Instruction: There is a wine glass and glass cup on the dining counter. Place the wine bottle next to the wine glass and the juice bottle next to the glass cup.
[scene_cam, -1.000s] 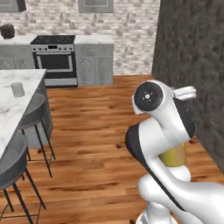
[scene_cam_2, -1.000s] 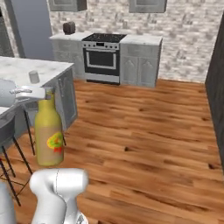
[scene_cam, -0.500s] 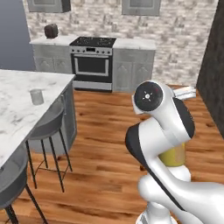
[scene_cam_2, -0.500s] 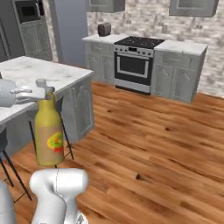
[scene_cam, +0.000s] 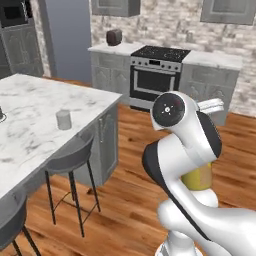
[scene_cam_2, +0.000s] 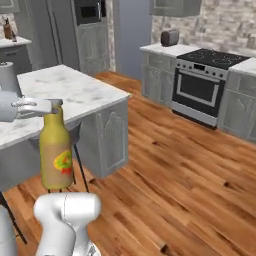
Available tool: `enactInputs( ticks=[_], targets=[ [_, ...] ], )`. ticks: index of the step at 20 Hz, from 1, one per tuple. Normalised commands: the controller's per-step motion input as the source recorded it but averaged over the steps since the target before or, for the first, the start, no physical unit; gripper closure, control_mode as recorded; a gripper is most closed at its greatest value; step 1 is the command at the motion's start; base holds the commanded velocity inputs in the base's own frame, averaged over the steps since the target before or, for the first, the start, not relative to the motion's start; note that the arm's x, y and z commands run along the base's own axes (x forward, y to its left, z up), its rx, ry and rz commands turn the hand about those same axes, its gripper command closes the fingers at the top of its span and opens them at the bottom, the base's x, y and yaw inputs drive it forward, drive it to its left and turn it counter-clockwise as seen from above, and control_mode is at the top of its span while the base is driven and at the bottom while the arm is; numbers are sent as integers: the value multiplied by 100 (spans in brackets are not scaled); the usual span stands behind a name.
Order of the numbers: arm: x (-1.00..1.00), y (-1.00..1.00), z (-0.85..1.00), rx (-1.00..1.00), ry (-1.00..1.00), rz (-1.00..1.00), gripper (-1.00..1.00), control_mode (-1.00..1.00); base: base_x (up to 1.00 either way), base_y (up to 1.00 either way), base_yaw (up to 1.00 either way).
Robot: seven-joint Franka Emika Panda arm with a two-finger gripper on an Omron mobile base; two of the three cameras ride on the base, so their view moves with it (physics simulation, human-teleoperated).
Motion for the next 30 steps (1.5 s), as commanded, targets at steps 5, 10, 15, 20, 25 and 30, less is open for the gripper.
enactInputs(
  ticks=[5, 10, 15, 20, 25, 30],
  targets=[
    [0, 0, 0, 0, 0, 0, 100, 100, 96, -56, 53],
    [0, 0, 0, 0, 0, 0, 100, 100, 86, -51, 56],
    [0, 0, 0, 0, 0, 0, 100, 100, 90, -33, 55],
    [0, 0, 0, 0, 0, 0, 100, 100, 81, -30, 52],
    [0, 0, 0, 0, 0, 0, 100, 100, 73, -33, 45],
    [0, 0, 0, 0, 0, 0, 100, 100, 68, -31, 34]
  ],
)
